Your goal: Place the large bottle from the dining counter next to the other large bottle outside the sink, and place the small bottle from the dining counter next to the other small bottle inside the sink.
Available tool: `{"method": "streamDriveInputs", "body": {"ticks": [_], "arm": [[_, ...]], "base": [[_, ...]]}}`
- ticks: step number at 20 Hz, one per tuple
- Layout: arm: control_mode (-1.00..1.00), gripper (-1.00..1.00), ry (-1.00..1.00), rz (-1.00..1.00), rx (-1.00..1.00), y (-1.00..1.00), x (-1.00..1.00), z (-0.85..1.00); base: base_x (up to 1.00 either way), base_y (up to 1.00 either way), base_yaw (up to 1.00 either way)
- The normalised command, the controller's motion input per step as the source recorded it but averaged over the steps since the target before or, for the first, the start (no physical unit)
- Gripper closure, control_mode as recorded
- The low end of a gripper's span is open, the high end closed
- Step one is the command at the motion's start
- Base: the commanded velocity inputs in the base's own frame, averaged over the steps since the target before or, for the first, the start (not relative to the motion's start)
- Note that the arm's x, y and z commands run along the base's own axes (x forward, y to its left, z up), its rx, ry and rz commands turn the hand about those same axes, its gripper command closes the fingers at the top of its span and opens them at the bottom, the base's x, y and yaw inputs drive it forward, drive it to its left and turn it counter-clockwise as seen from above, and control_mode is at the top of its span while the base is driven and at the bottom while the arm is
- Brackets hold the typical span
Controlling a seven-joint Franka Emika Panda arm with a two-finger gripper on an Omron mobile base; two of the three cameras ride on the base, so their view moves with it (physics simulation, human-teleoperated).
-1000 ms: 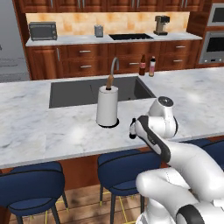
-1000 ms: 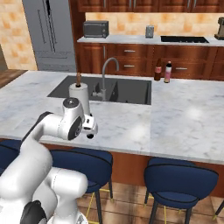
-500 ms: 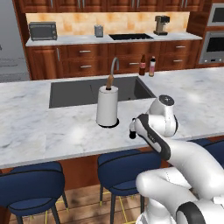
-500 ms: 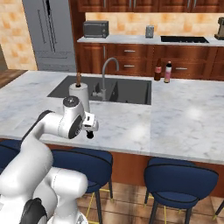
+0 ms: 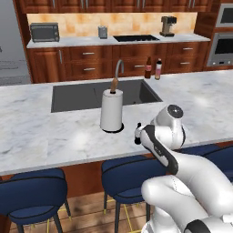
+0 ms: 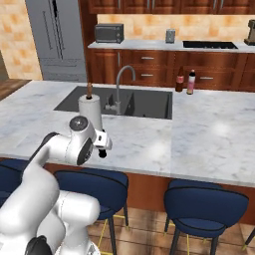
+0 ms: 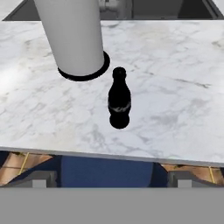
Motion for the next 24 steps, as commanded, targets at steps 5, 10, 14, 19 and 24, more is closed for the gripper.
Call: {"method": "streamDriveInputs", "body": {"ticks": [5,10,14,19,24], "arm": [[-1.00,-1.00,0.00,0.00,0.00,0.00,0.30,0.00],[-1.00,-1.00,0.00,0.00,0.00,0.00,0.39,0.00],[-1.00,-1.00,0.00,0.00,0.00,0.00,0.32,-0.01],[-1.00,-1.00,0.03,0.00,0.00,0.00,0.33,-0.14],[-1.00,-1.00,0.05,0.00,0.00,0.00,0.31,-0.23]], "base": [[0.00,0.00,0.00],[0.00,0.00,0.00],[0.00,0.00,0.00],[0.00,0.00,0.00],[0.00,0.00,0.00]]}}
